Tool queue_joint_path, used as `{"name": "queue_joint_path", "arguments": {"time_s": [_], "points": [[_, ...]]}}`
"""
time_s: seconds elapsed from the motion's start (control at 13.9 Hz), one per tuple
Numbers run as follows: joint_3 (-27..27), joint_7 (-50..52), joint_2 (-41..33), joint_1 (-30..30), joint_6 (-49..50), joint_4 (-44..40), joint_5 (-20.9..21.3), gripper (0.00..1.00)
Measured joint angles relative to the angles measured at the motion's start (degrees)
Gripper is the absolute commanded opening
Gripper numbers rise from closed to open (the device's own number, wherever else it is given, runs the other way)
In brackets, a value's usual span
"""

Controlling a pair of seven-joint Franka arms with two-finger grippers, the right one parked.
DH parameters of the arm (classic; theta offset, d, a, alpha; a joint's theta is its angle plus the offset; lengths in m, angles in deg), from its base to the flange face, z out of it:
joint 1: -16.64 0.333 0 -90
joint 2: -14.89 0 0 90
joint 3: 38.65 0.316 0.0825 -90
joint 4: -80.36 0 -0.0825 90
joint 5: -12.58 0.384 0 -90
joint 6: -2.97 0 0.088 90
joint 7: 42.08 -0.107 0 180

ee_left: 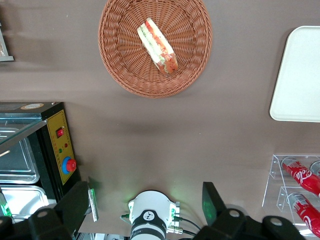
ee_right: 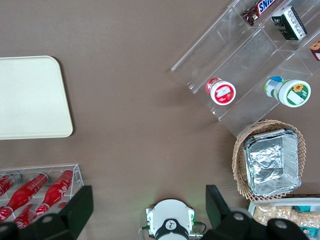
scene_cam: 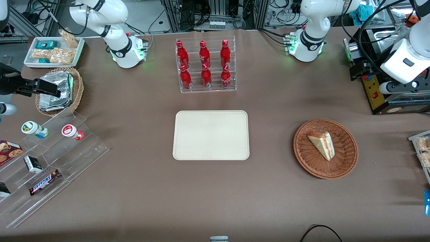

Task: Place sandwich from basket to tray
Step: 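Move the left gripper over the wrapped sandwich in the wicker basket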

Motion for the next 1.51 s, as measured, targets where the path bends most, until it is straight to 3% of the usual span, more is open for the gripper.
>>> {"name": "queue_joint_path", "arguments": {"time_s": [0.5,0.94,1.51], "points": [[0.0,0.1,1.4,0.0,0.0,0.1,0.4,1.0],[0.5,0.1,9.4,1.1,-1.2,1.4,2.1,1.0],[3.3,0.4,11.2,1.3,-28.9,20.8,3.9,1.0]]}}
